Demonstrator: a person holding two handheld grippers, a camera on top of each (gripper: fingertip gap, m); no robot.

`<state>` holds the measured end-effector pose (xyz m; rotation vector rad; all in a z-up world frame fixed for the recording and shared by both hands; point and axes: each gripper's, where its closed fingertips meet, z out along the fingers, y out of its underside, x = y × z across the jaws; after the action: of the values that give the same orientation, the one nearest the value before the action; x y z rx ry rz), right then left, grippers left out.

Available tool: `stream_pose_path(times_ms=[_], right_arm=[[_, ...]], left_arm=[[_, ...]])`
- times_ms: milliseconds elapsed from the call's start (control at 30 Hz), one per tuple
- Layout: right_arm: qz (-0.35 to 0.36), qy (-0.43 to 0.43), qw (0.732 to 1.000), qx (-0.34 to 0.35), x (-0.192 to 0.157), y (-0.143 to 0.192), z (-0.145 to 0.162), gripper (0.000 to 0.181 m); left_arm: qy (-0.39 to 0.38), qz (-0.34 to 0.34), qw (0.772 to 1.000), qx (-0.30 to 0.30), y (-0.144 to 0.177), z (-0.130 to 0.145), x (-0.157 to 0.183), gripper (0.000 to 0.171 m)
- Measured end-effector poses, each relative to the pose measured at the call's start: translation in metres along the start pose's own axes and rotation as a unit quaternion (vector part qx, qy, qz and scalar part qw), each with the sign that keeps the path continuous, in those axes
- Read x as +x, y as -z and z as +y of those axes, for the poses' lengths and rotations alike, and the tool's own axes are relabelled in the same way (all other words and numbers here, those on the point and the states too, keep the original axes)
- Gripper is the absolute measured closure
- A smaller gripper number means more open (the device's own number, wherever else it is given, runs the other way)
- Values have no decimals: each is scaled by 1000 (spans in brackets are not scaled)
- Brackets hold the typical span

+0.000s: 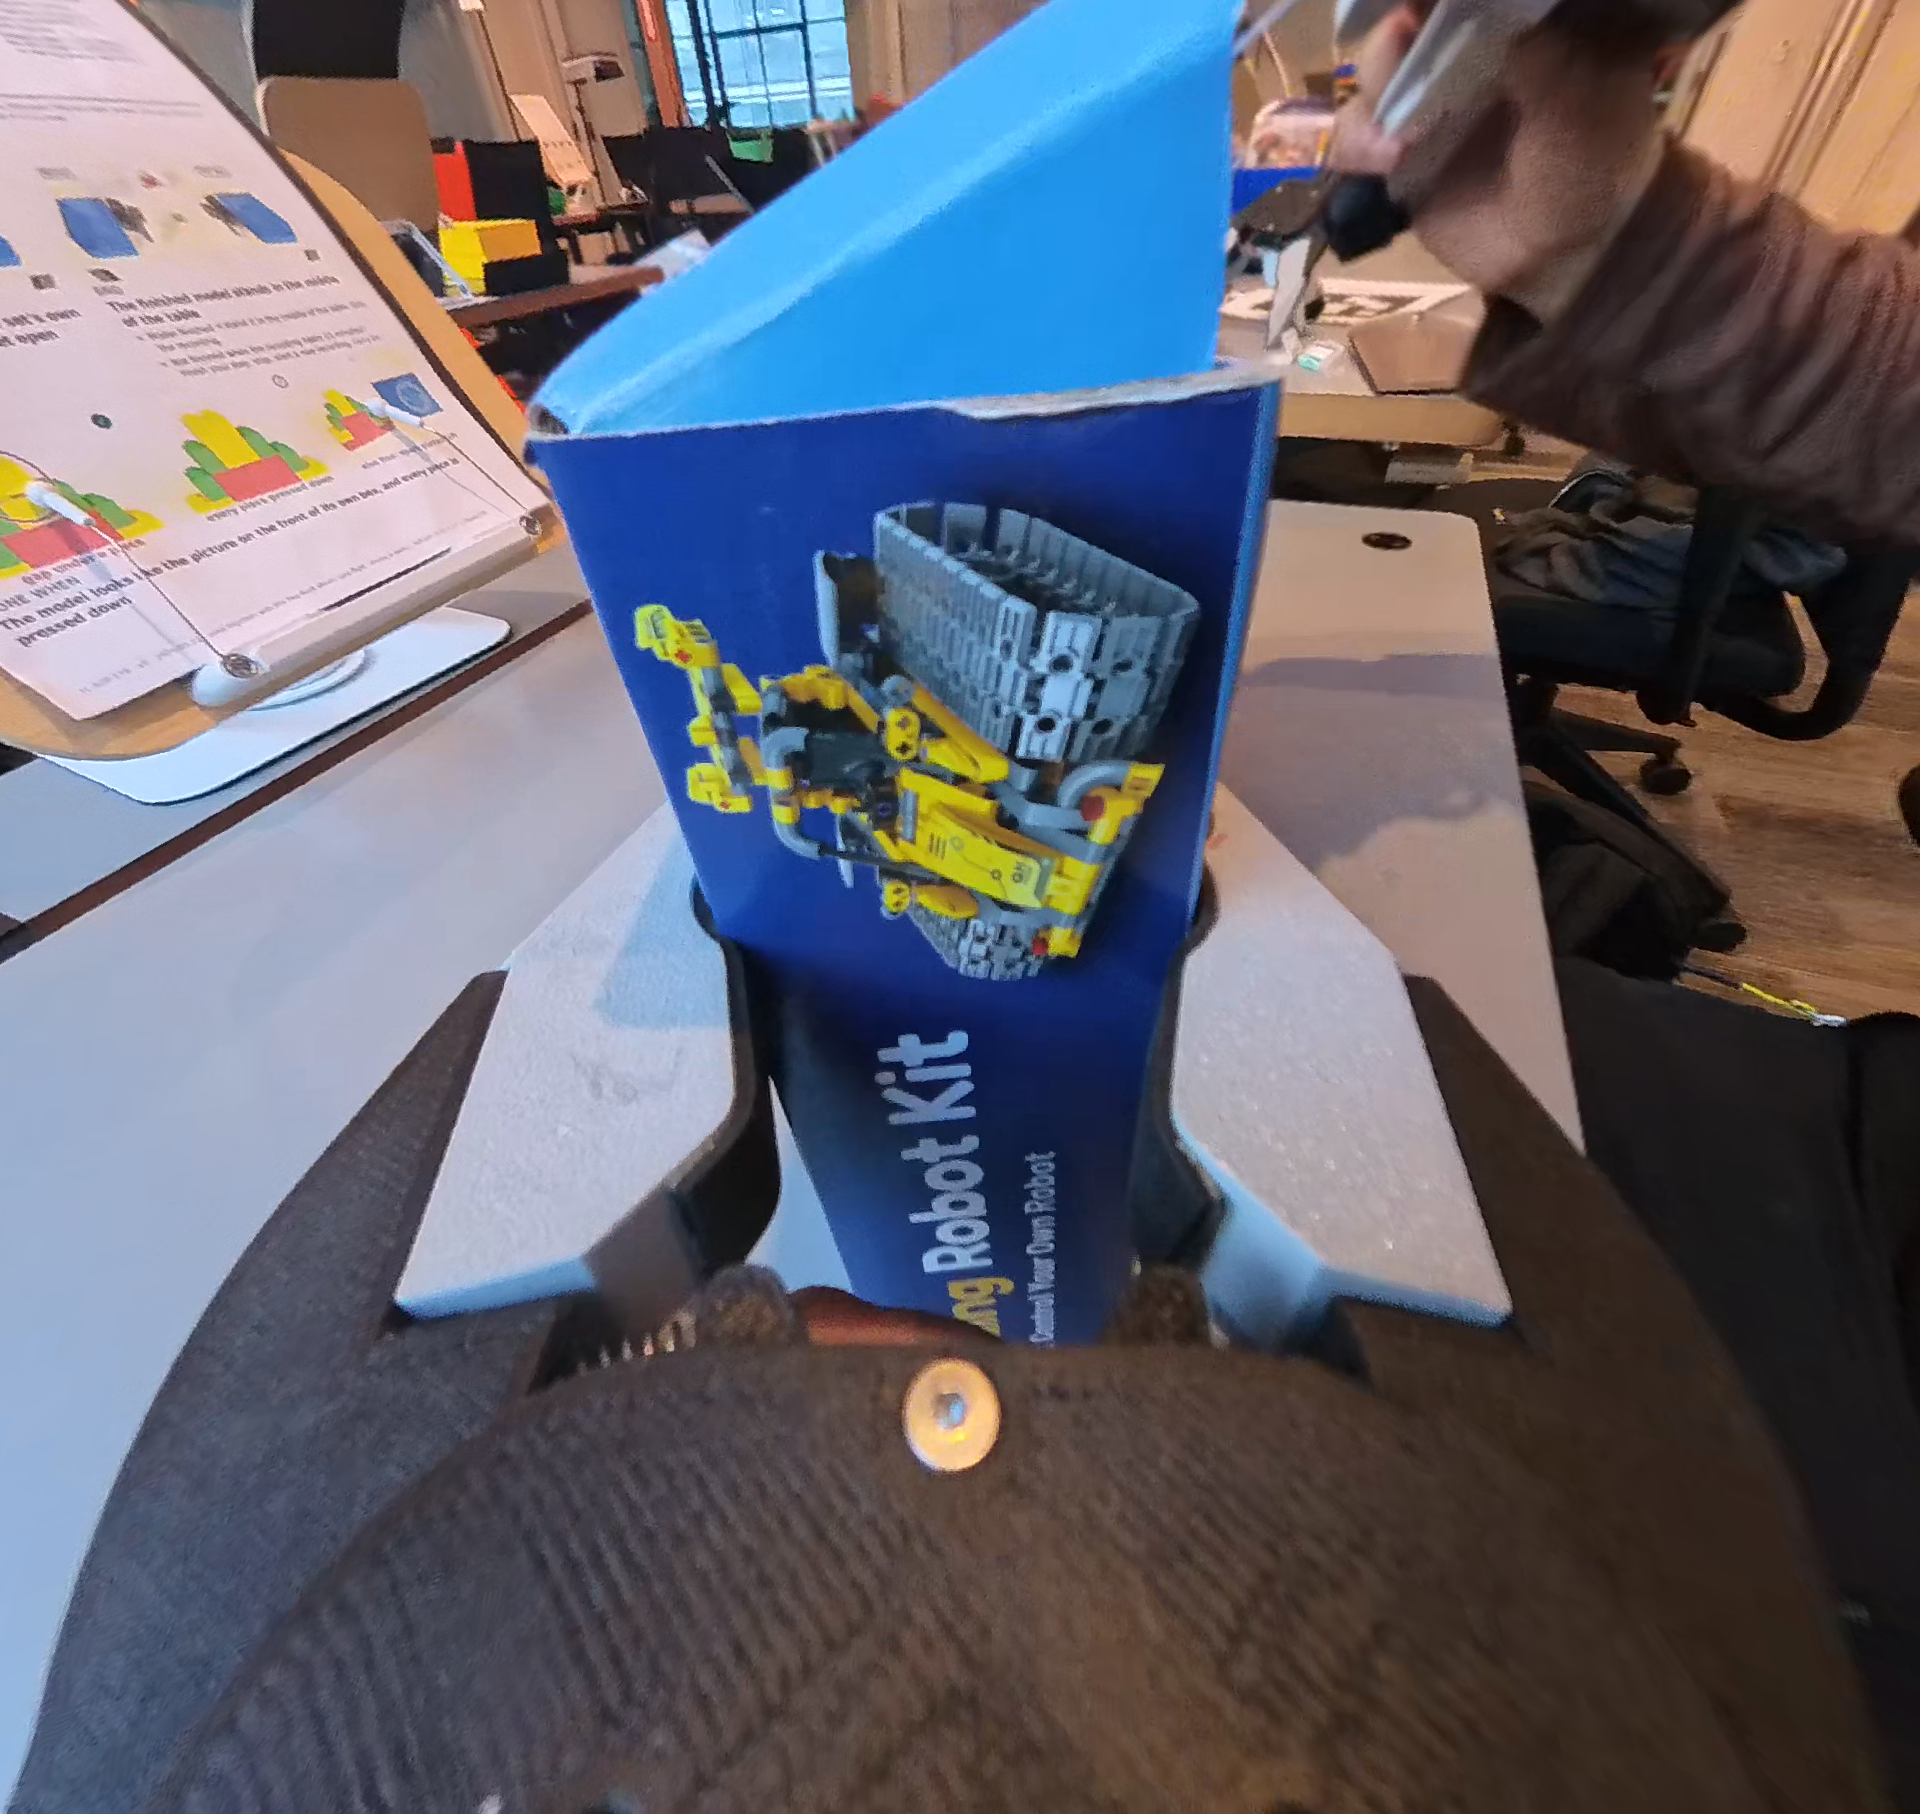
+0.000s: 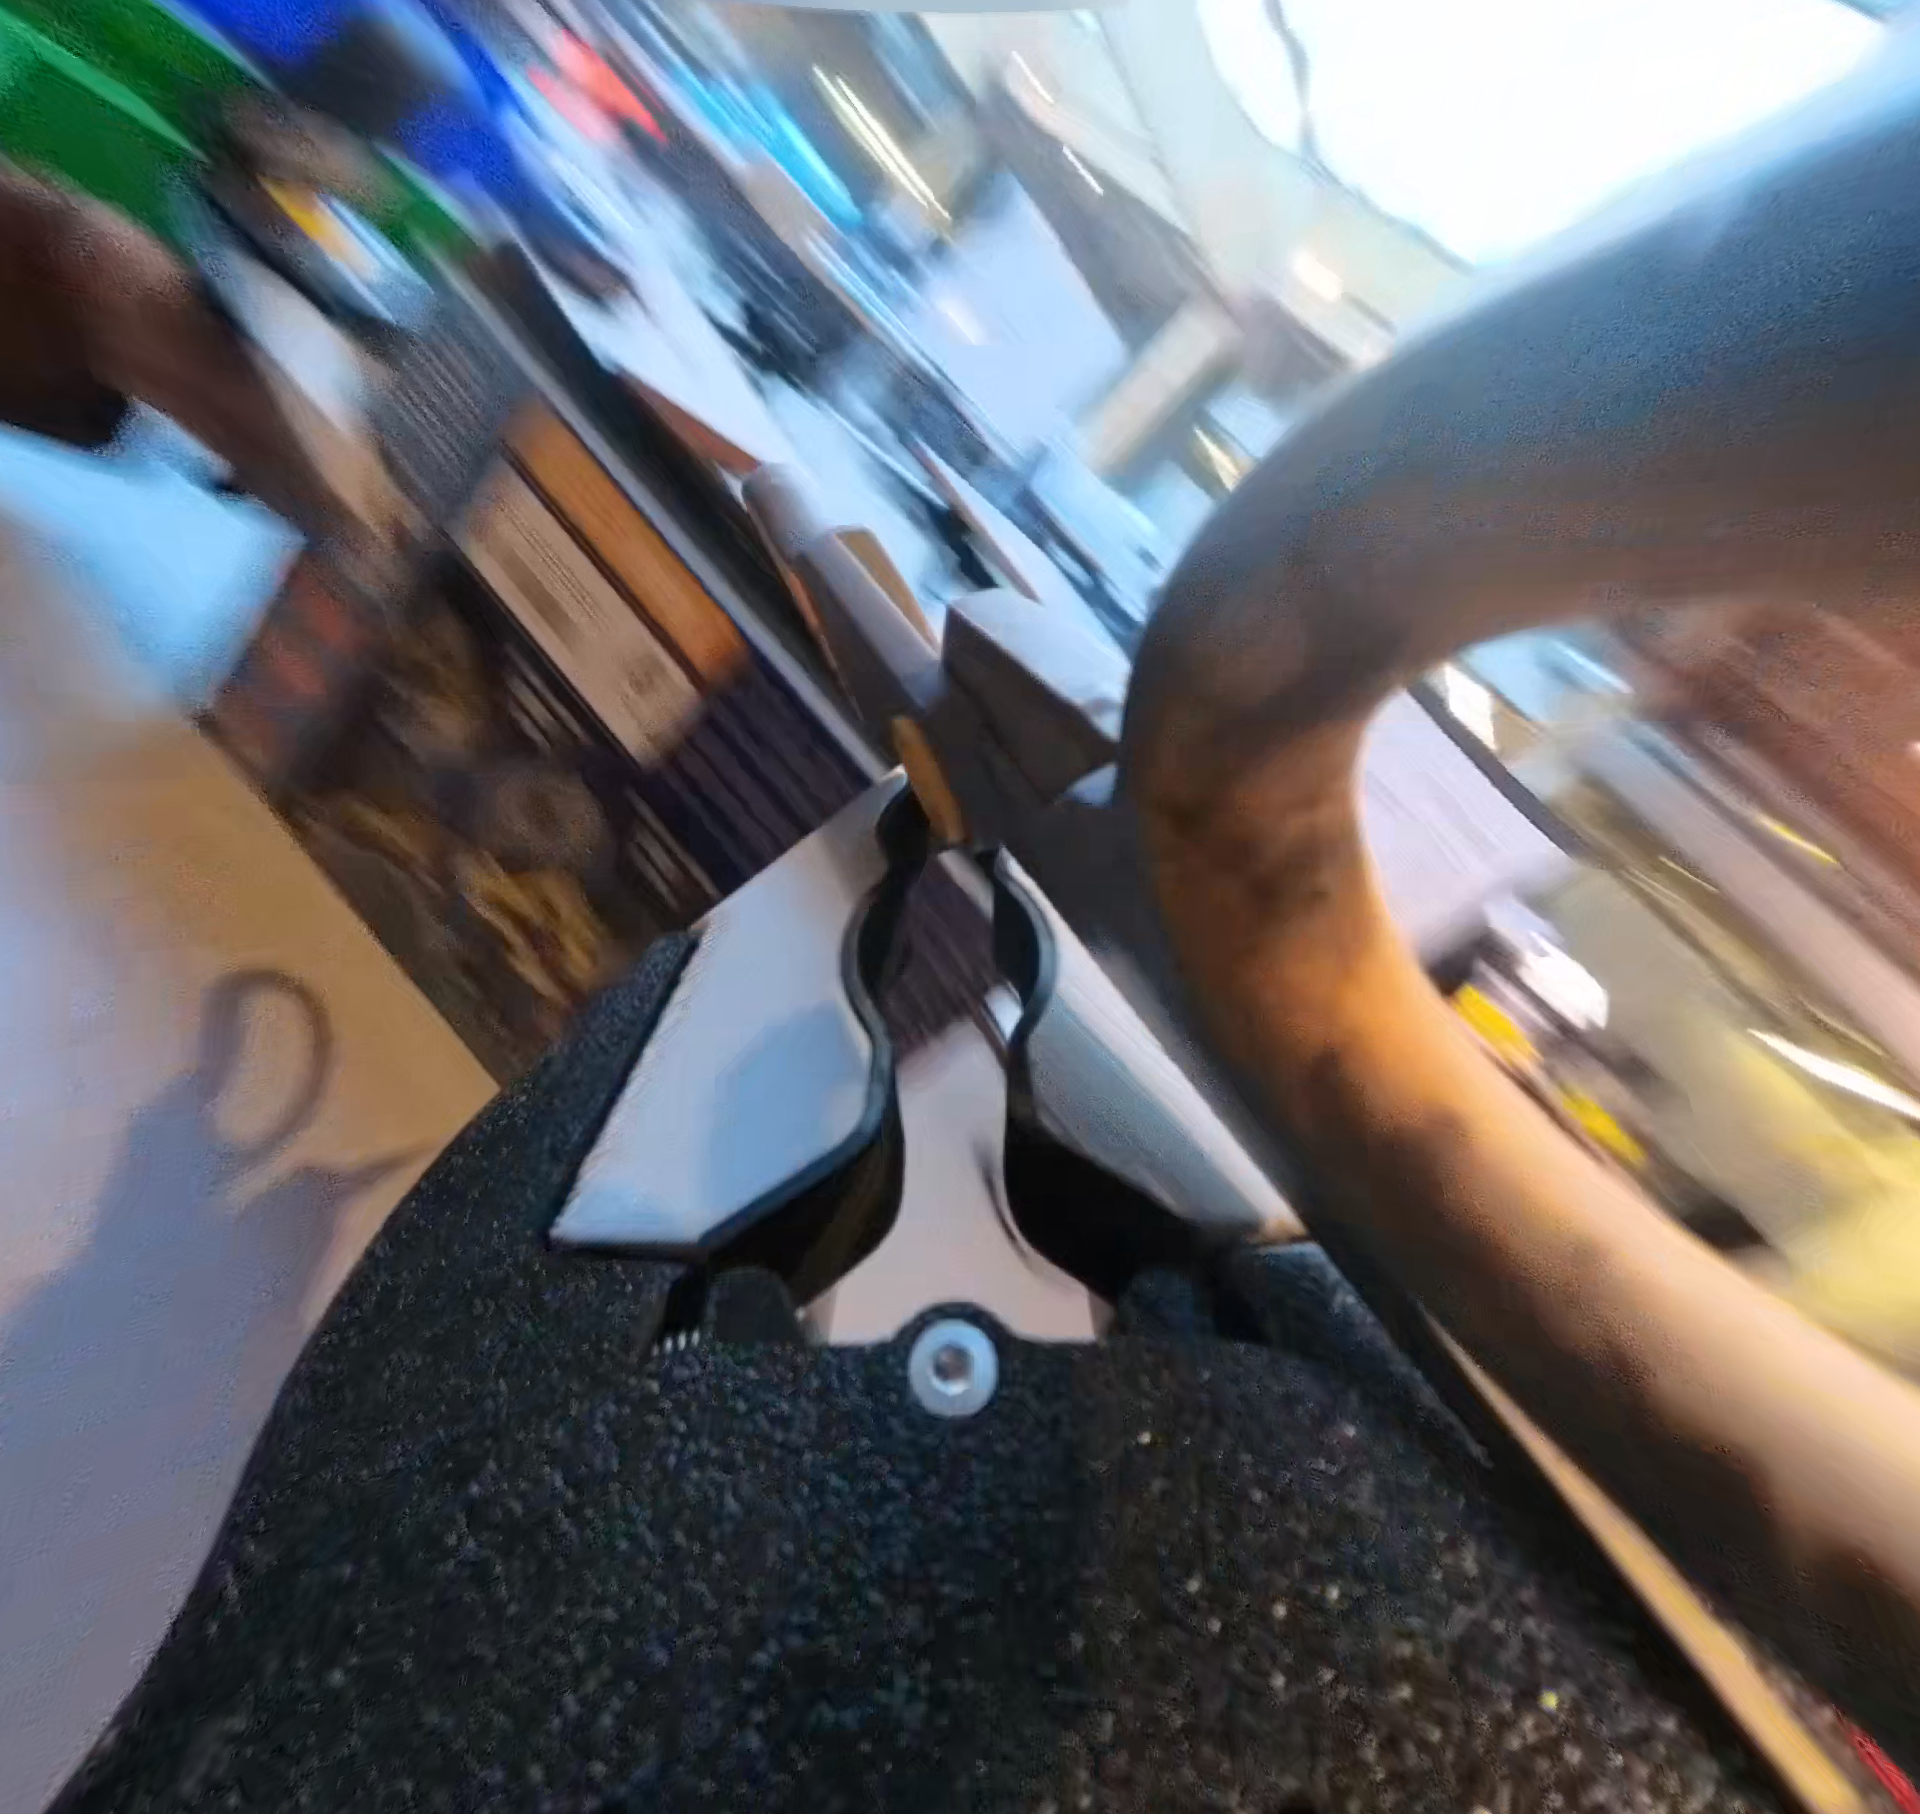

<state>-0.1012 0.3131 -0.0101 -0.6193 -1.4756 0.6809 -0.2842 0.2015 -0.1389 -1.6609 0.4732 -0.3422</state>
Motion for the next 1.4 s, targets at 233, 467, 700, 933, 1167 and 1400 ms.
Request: stream_pose_path(times_ms=[233,467,700,933,1167,1400], right_arm=[[209,162,849,-457,16,113,214,174],[168,217,757,-593,32,125,336,170],[-11,323,693,-645,10,140,339,139],[36,205,802,-560,8,147,247,162],[48,-35,970,-235,-1,10,88,162],[-116,37,977,-173,7,-86,47,163]], left_arm=[[0,51,999,-12,1,3,-23,88],[19,38,998,-36,1,6,-31,87],[65,11,998,-2,6,-2,-32,87],[60,-34,998,3,8,-1,-36,87],[46,-79,996,-19,4,10,-35,75],[49,-57,997,-33,-3,24,-38,82]])
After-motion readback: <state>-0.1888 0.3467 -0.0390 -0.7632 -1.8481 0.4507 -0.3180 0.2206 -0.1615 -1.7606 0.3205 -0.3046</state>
